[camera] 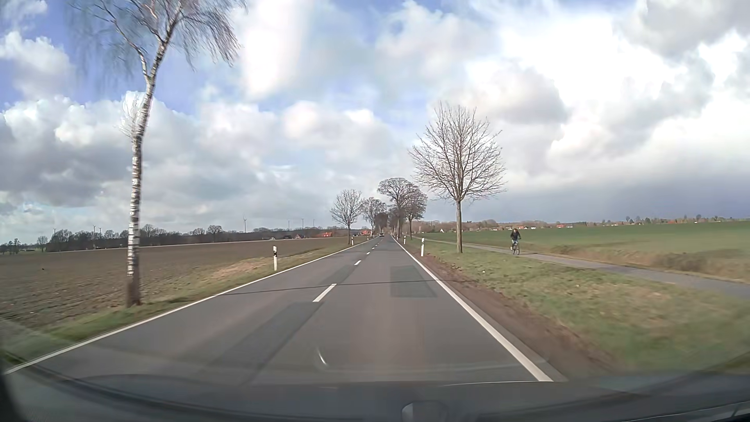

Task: Follow the waypoints while adhering to traffic rules and regulations

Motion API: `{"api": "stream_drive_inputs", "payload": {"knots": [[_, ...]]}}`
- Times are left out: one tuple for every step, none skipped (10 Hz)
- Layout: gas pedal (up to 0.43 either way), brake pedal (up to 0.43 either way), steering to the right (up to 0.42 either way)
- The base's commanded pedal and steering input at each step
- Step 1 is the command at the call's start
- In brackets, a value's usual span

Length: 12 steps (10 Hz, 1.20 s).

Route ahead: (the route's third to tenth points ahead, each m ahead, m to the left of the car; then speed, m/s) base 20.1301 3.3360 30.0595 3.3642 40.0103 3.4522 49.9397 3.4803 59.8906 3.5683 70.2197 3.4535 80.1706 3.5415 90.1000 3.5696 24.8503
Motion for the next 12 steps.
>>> {"api": "stream_drive_inputs", "payload": {"knots": [[0.299,0.000,-0.003],[0.299,0.000,-0.003],[0.299,0.000,-0.003],[0.299,0.000,-0.003],[0.287,0.000,-0.003],[0.287,0.000,-0.004],[0.287,0.000,-0.006],[0.299,0.000,-0.008],[0.299,0.000,-0.008],[0.311,0.000,-0.006],[0.311,0.000,-0.004],[0.311,0.000,-0.002]]}}
